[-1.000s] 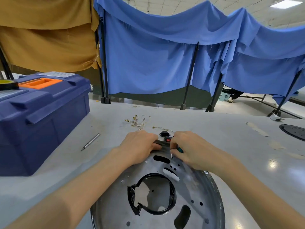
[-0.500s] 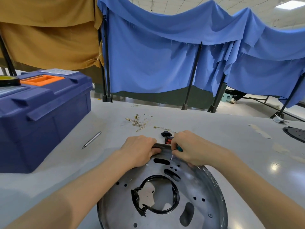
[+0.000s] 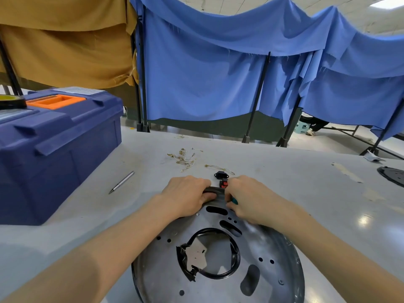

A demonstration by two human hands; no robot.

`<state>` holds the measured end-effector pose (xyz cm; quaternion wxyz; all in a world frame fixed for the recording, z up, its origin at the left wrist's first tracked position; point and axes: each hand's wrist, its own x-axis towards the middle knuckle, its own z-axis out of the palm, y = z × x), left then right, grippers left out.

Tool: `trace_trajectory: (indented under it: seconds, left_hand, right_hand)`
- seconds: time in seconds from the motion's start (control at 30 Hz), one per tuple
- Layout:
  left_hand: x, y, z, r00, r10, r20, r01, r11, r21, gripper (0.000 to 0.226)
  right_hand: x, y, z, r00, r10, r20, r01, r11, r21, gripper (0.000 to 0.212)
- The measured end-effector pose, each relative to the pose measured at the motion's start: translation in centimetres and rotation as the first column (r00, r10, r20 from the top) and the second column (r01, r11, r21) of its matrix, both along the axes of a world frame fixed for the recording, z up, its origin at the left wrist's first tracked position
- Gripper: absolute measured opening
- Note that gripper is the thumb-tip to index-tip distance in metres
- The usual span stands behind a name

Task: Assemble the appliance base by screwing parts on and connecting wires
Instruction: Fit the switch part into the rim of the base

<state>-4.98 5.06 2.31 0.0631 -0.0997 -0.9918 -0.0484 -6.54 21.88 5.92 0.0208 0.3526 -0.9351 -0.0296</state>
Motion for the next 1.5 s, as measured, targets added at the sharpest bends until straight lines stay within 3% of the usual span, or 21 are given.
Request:
trace_trajectory:
  seconds: [0.3, 1.0, 1.2, 1.33, 1.5]
  left_hand:
    - [-0.1, -0.1, 0.0, 1.0, 0.008, 0.008, -0.008, 1.0, 0.015, 0.029]
    - [-0.4, -0.2, 0.1, 0.999, -0.032, 0.013, 0.031, 0.998, 0.052, 0.032]
    - [-1.0, -1.5, 0.1, 0.996, -0.067, 0.059, 0.063, 0.996, 0.066, 0.032]
    - [-1.7, -2.0, 1.0, 0.99, -0.09, 0.108, 0.085, 0.995, 0.054, 0.034]
    - [-2.6, -0.2, 1.3, 0.993, -0.068, 0.1, 0.069, 0.998, -0.01, 0.028]
  right_hand:
    - [0.3, 2.2, 0.4, 0.999, -0.015, 0.036, 0.021, 0.982, -0.189, 0.023]
    - [0.3, 2.3, -0.1, 0.993, -0.019, 0.114, 0.043, 0.977, -0.208, 0.018]
    - [-1.1, 4.5, 0.9, 0.99, -0.126, 0.063, 0.141, 0.879, -0.455, 0.019]
    - [-0.8, 4.5, 0.4, 0.963, -0.038, 0.268, 0.161, 0.875, -0.456, 0.017]
    - [-0.5, 4.0, -0.3, 0.941, -0.079, 0.328, 0.226, 0.87, -0.438, 0.024]
